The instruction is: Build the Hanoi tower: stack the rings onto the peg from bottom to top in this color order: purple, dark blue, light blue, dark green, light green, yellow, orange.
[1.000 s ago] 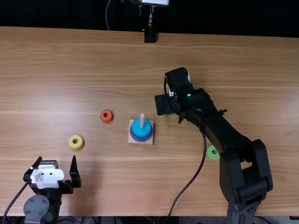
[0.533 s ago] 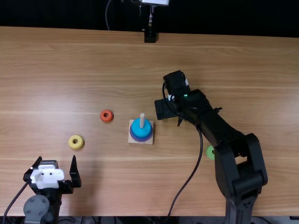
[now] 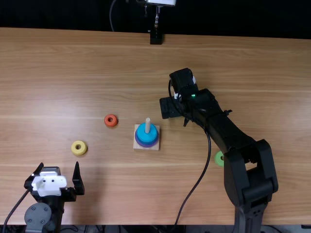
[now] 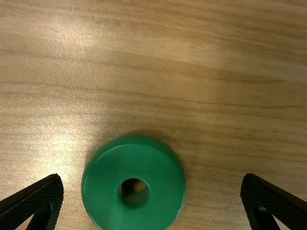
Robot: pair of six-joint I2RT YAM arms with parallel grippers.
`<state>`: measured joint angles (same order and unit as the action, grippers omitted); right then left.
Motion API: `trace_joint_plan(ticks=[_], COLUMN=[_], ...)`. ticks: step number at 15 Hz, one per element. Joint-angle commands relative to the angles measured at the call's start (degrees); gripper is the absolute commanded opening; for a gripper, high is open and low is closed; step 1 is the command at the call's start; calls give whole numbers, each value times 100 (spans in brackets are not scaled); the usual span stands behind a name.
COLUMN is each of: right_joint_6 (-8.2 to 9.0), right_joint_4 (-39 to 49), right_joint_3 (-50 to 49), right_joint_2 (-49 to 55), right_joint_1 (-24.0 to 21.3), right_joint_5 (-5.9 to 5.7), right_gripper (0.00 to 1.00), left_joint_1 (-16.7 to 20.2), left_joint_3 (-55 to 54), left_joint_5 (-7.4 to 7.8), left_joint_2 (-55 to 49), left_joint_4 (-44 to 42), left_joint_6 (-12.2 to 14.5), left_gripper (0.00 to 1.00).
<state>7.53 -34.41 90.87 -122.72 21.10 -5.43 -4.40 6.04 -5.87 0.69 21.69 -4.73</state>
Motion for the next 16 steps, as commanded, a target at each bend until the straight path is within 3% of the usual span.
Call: trace_joint_plan(ticks=[1, 8, 9, 11, 12, 16], right_joint_6=[27, 27, 27, 59, 59, 49], right_joint_4=[-14, -14, -14, -14, -14, -87], right_joint_3=[177, 203, 203, 177, 150, 168], right_joint_2=[-209, -323, -323, -323, -323, -270], right_joint_1=[17, 25, 25, 25, 25, 52], right_joint_5=[-58, -58, -58, -47, -37, -37], right_gripper=[100, 100, 80, 15, 0, 0], left_joint_1=[1, 1, 1, 1, 1, 1], left_joint_3=[-604, -604, -604, -604, -604, -604], left_joint_5=[-46, -46, -46, -46, -46, -46], left_joint_2=[-69, -69, -69, -69, -69, -69], left_joint_4=[489, 489, 478, 478, 489, 478], left_joint_6=[-1, -1, -1, -1, -1, -1], left_gripper=[100, 100, 100, 100, 100, 100])
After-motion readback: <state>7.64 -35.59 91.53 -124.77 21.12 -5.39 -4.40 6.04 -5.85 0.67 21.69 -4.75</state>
